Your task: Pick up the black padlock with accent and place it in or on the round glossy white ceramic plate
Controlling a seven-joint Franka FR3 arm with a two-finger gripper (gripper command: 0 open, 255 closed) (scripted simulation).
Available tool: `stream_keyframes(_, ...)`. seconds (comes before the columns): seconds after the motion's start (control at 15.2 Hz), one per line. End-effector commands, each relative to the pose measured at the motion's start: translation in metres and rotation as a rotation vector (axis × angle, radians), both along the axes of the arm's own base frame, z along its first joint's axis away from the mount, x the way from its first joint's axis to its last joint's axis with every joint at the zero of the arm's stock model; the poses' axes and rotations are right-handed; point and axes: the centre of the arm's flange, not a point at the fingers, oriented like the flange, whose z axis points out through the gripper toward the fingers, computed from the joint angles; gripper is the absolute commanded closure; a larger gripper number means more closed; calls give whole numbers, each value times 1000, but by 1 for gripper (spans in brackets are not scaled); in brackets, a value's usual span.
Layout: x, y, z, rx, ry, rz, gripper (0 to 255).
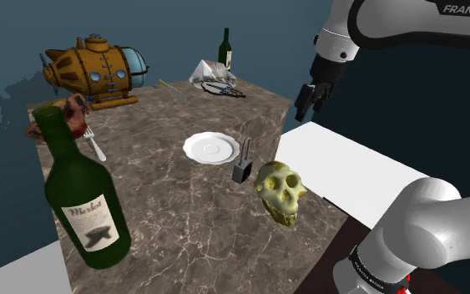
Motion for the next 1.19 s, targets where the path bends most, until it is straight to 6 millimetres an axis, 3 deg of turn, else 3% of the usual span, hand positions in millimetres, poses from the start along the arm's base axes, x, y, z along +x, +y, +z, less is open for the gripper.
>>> stream_keyframes(0.0,0,0,0,0,0,0,0)
stream_keyframes(0.59,99,57,-66,96,205,101,0)
stream_keyframes(1.12,167,120,-132,180,384,189,0)
